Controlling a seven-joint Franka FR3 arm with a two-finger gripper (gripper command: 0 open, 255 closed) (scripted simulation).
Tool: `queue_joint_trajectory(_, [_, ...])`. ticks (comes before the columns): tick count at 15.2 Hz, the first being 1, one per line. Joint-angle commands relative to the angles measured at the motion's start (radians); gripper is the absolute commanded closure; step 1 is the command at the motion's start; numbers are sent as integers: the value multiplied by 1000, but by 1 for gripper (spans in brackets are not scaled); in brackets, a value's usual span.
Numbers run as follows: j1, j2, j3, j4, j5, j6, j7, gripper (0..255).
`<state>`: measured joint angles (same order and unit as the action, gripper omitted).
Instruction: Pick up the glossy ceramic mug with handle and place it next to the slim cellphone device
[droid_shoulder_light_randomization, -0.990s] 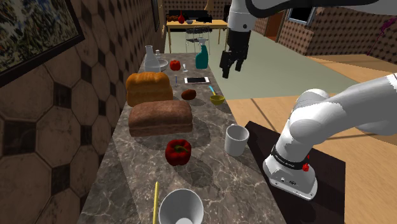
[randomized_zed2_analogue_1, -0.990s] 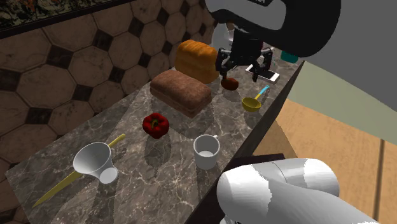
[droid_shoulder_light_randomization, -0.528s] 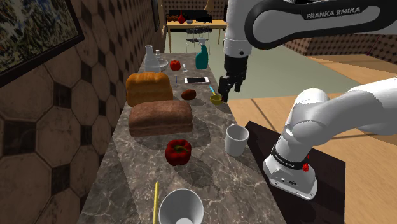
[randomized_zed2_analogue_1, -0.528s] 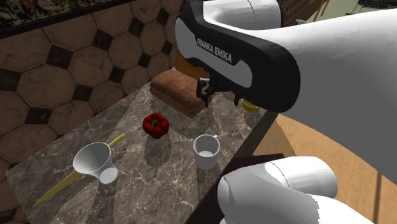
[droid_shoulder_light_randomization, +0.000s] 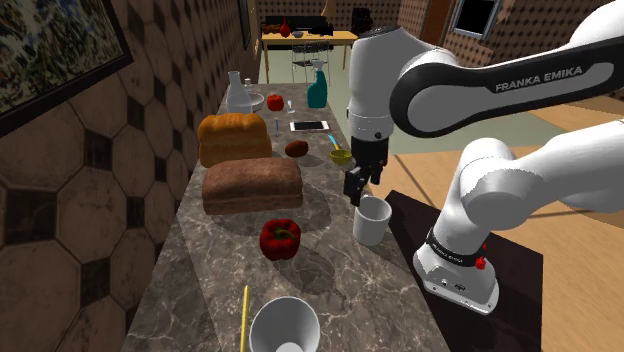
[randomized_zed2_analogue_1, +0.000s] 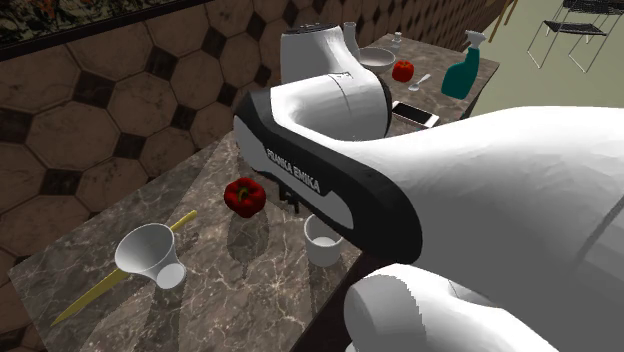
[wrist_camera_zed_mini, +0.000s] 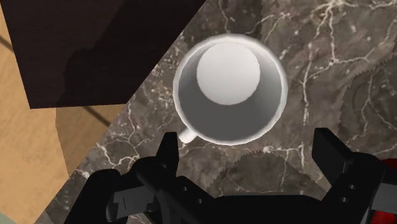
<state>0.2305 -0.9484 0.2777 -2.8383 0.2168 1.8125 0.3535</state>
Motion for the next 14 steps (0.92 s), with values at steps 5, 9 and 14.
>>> queue_joint_trajectory(5, [77, 47, 102, -70, 99, 90, 75, 0])
queue_joint_trajectory(9, [87, 68, 120, -115, 120, 154, 74, 0])
queue_joint_trajectory(14, [90, 79, 127, -131, 129, 181, 73, 0])
